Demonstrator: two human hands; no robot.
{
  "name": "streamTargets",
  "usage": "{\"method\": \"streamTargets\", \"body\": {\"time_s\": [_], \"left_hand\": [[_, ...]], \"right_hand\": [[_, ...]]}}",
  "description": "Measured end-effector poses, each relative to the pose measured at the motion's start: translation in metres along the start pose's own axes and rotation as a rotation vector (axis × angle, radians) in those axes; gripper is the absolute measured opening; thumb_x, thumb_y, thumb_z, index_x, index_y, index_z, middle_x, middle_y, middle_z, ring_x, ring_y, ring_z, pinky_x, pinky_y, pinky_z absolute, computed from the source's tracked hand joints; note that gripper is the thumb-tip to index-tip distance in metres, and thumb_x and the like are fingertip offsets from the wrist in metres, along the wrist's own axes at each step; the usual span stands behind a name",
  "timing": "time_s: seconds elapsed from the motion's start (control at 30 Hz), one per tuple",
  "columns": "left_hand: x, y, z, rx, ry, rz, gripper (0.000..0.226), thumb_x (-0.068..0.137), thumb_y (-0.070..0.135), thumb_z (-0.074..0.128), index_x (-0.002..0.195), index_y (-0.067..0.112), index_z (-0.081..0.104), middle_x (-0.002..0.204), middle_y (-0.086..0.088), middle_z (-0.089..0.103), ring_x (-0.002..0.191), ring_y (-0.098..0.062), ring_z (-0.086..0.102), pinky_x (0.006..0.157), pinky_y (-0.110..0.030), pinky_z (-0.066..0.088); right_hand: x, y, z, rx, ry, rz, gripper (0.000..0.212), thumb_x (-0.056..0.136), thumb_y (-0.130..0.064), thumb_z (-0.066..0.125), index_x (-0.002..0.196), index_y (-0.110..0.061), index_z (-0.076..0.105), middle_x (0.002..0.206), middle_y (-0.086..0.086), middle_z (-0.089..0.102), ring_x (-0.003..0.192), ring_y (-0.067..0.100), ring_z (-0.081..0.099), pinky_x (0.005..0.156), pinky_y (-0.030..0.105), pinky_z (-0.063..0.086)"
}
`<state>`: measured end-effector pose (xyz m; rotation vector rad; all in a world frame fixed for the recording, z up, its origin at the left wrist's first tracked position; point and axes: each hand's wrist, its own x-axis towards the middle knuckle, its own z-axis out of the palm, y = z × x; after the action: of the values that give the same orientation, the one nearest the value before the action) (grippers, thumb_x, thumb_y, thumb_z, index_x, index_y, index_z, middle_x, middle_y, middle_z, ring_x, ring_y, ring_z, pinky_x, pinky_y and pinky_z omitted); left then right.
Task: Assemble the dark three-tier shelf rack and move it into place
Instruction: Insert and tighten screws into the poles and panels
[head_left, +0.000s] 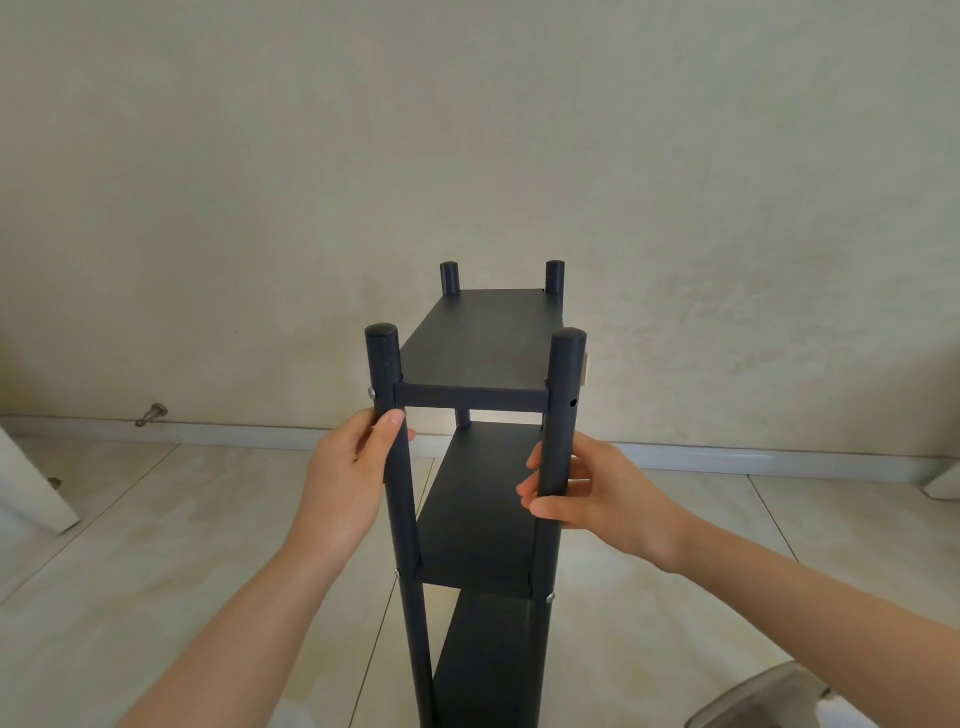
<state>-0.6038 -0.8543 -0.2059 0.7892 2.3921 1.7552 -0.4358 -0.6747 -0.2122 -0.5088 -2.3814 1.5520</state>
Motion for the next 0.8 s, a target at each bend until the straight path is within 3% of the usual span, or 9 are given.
{"method": "streamTargets", "body": {"time_s": [0.13, 0.3, 0.57, 0.63, 0.73, 0.8], "left_hand": [[-0.008, -0.002, -0.006, -0.027, -0.036, -0.014, 0.02, 0.103, 0.039, 0.048, 0.092, 0.041, 0.064, 0.088, 0.026, 0.072, 0.092, 0.001, 0.067, 0.077, -0.02, 0.052], [-0.013, -0.008, -0.008, -0.078, -0.077, -0.068, 0.016, 0.103, 0.038, 0.05, 0.098, 0.04, 0.065, 0.094, 0.02, 0.074, 0.099, -0.001, 0.066, 0.088, -0.026, 0.054], [-0.01, -0.013, -0.009, -0.062, -0.035, -0.191, 0.027, 0.101, 0.041, 0.053, 0.113, 0.021, 0.066, 0.112, 0.006, 0.069, 0.11, -0.014, 0.063, 0.105, -0.042, 0.051], [-0.012, -0.014, -0.006, -0.039, 0.094, -0.193, 0.027, 0.098, 0.043, 0.06, 0.111, 0.02, 0.063, 0.112, 0.002, 0.067, 0.11, -0.02, 0.063, 0.099, -0.041, 0.053], [-0.022, -0.01, 0.002, -0.036, 0.305, -0.161, 0.024, 0.091, 0.038, 0.071, 0.088, 0.022, 0.054, 0.093, -0.004, 0.065, 0.092, -0.024, 0.065, 0.07, -0.026, 0.046], [-0.028, -0.007, 0.009, -0.104, 0.305, -0.192, 0.025, 0.091, 0.034, 0.072, 0.082, 0.017, 0.058, 0.078, -0.003, 0.067, 0.079, -0.021, 0.069, 0.068, -0.026, 0.048]], "right_hand": [[-0.003, 0.002, 0.002, -0.022, -0.027, 0.01, 0.028, 0.085, -0.004, 0.074, 0.102, -0.021, 0.06, 0.096, -0.001, 0.075, 0.092, 0.012, 0.072, 0.087, 0.03, 0.058], [-0.005, 0.005, 0.006, -0.063, -0.031, 0.028, 0.021, 0.088, -0.007, 0.071, 0.102, -0.02, 0.061, 0.101, -0.002, 0.074, 0.096, 0.012, 0.071, 0.093, 0.033, 0.057], [-0.003, 0.004, 0.017, -0.136, -0.038, 0.032, 0.019, 0.094, -0.01, 0.064, 0.11, -0.021, 0.061, 0.112, 0.0, 0.07, 0.105, 0.017, 0.067, 0.098, 0.037, 0.054], [-0.002, 0.004, 0.017, -0.125, -0.035, 0.039, 0.021, 0.093, -0.01, 0.065, 0.112, -0.02, 0.062, 0.113, 0.0, 0.071, 0.104, 0.016, 0.068, 0.098, 0.037, 0.054], [-0.001, 0.006, 0.016, -0.111, -0.037, 0.049, 0.023, 0.092, -0.011, 0.067, 0.113, -0.019, 0.063, 0.112, 0.001, 0.071, 0.104, 0.017, 0.068, 0.098, 0.038, 0.054], [-0.001, 0.008, 0.014, -0.112, -0.034, 0.049, 0.026, 0.09, -0.015, 0.07, 0.115, -0.017, 0.063, 0.112, 0.0, 0.071, 0.103, 0.017, 0.068, 0.093, 0.037, 0.057]]}}
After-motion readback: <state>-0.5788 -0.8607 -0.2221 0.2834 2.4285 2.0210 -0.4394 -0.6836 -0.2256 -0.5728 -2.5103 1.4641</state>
